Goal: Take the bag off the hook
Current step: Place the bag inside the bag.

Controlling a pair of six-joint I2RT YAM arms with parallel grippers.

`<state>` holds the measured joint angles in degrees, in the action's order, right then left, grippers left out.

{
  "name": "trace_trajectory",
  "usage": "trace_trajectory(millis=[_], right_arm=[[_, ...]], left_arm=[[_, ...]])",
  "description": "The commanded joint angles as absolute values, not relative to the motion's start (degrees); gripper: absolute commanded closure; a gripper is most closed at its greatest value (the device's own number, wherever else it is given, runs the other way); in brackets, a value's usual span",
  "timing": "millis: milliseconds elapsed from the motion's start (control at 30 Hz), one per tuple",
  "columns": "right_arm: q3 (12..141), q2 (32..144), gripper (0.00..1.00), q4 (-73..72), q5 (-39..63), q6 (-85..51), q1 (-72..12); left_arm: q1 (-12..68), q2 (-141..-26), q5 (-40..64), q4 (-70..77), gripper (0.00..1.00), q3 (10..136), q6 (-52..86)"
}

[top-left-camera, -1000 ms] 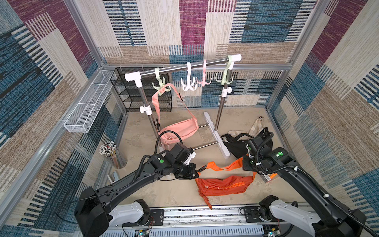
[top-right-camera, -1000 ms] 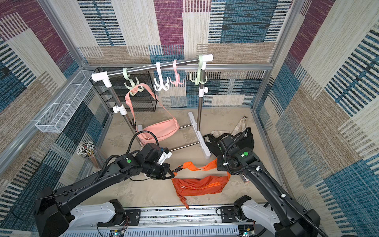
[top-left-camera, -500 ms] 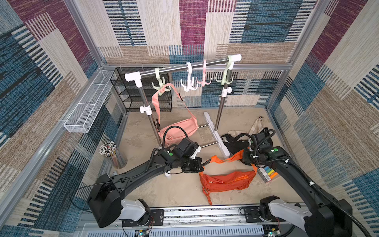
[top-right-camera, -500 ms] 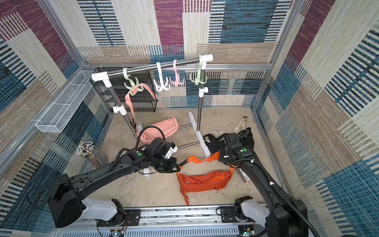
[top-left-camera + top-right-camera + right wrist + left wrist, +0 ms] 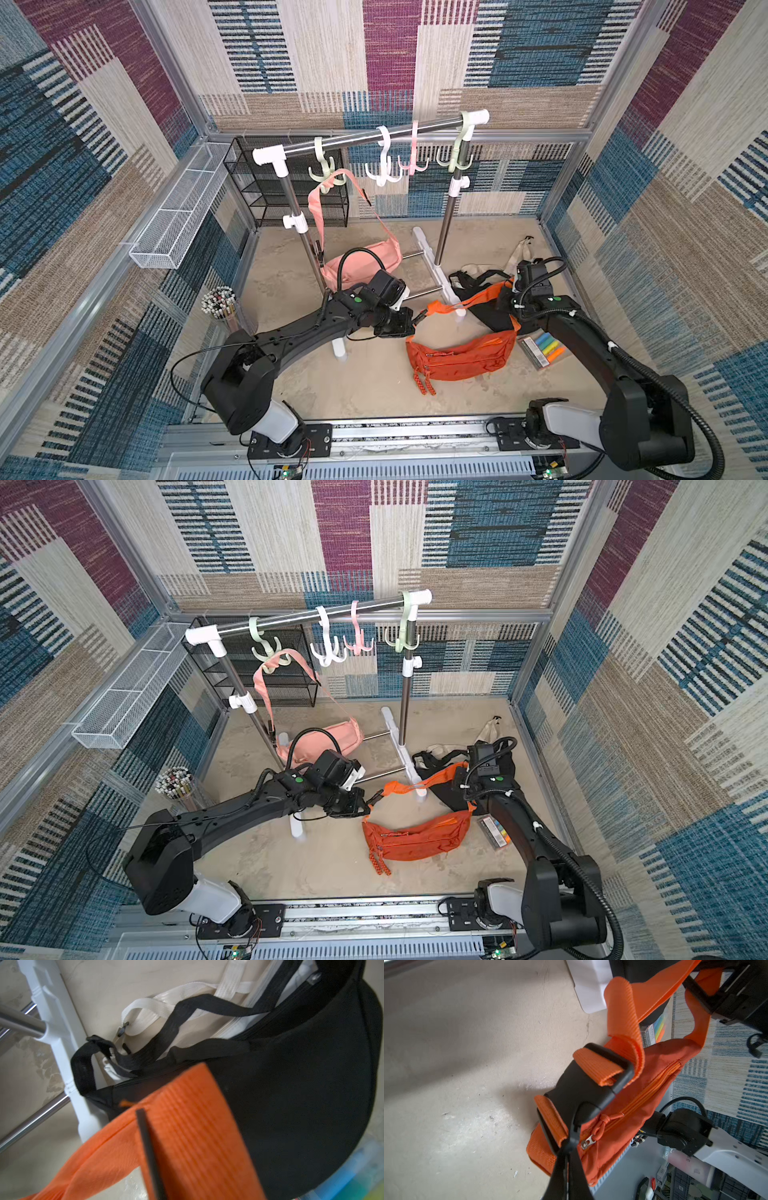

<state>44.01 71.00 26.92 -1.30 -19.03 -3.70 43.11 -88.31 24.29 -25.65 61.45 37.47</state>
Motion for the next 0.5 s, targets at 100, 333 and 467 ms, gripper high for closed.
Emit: trace_trajectory(millis=[100, 333, 467], right_arm=[[42.1, 74.8, 0.89, 18.6, -0.5, -17.5, -0.7], [42.6, 80.0, 0.92, 16.4, 1.4, -15.9, 2.0], [43.6, 81.4, 0.92, 15.5, 1.7, -16.0, 2.4]], left_arm=[[42.9, -92.1, 24.3, -22.2, 0.94, 62.3, 36.2], [42.9, -95.8, 25.9, -18.1, 0.94, 62.8, 38.6], [43.0, -97.8, 26.1, -16.3, 0.93, 64.5, 40.1]])
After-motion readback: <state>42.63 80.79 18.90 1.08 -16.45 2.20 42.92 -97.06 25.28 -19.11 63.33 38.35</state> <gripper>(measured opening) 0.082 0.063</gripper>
